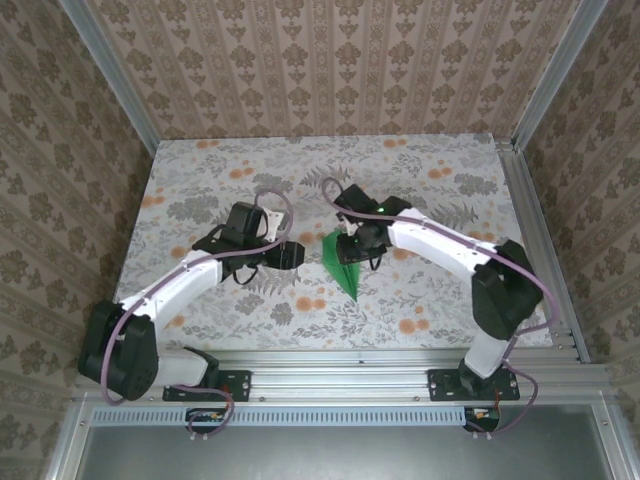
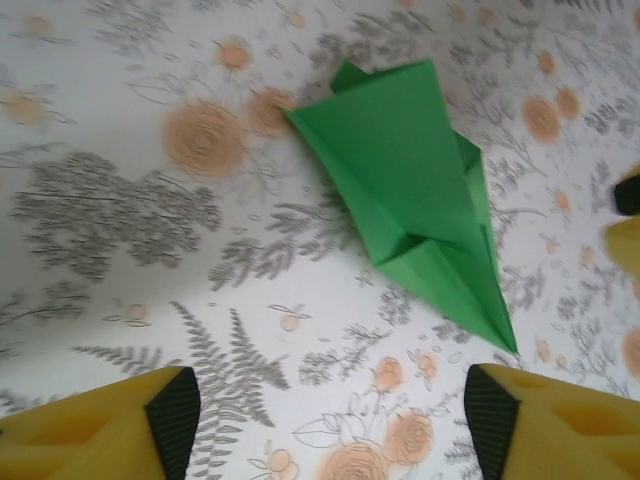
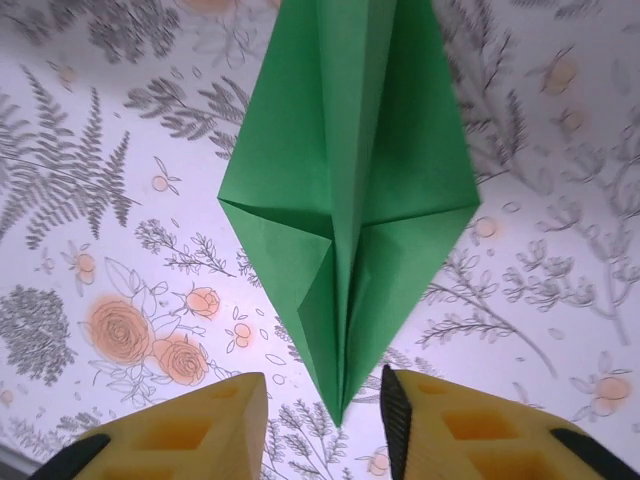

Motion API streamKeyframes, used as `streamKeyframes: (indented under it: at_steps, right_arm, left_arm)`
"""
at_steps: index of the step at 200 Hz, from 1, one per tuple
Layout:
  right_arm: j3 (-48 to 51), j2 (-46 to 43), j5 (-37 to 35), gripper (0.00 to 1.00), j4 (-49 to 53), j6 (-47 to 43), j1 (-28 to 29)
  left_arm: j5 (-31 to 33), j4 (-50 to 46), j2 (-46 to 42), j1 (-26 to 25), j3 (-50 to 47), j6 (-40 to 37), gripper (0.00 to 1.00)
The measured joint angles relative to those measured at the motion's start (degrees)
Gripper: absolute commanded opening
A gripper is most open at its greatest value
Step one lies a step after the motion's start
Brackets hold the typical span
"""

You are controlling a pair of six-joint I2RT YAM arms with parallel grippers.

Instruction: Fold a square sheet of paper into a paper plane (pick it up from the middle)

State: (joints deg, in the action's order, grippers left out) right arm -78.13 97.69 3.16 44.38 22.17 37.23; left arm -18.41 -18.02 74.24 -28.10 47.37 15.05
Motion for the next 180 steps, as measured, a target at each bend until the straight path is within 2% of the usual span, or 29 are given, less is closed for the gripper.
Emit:
streamKeyframes:
  at_steps: [19, 40, 53, 73, 80, 95, 136, 180]
  right_arm:
    - [3.19, -4.13, 1.42, 0.54, -2.25, -2.27, -2.27]
    - [7.80, -8.41, 2.49, 0.65, -5.95, -4.50, -4.94]
    - [11.45, -11.39, 2.36, 0.75, -8.92, -5.60, -6.75]
    - [18.27, -16.72, 0.94, 0.83, -15.19, -7.19, -9.97]
    - [20.57, -18.62, 0.17, 0.92, -17.09, -7.50, -11.13]
    - [25.68, -23.06, -2.10, 0.99, -21.90, -8.74, -13.99]
    - [36.68, -29.51, -8.72, 1.00, -35.26, -10.78, -22.58]
    - [46.05, -28.94, -12.26, 1.00, -49.94, -12.46, -31.45]
  left_arm:
    - [4.83, -0.04, -1.16, 0.52, 0.02, -3.04, 0.94]
    - [10.19, 0.07, -1.66, 1.86, 0.02, -5.33, 1.00]
    - [13.53, 0.35, -1.68, 3.93, 0.02, -6.19, 1.00]
    - [19.19, 2.29, -2.29, 7.23, -0.52, -7.30, 1.00]
    - [21.14, 3.39, -2.75, 8.09, -1.09, -7.76, 1.00]
    - [25.33, 6.40, -3.89, 10.16, -3.19, -8.85, 1.00]
    - [29.79, 15.61, -3.45, 19.15, -10.64, -10.60, 1.00]
    - [28.61, 28.76, 2.47, 24.39, -14.86, -12.00, 1.00]
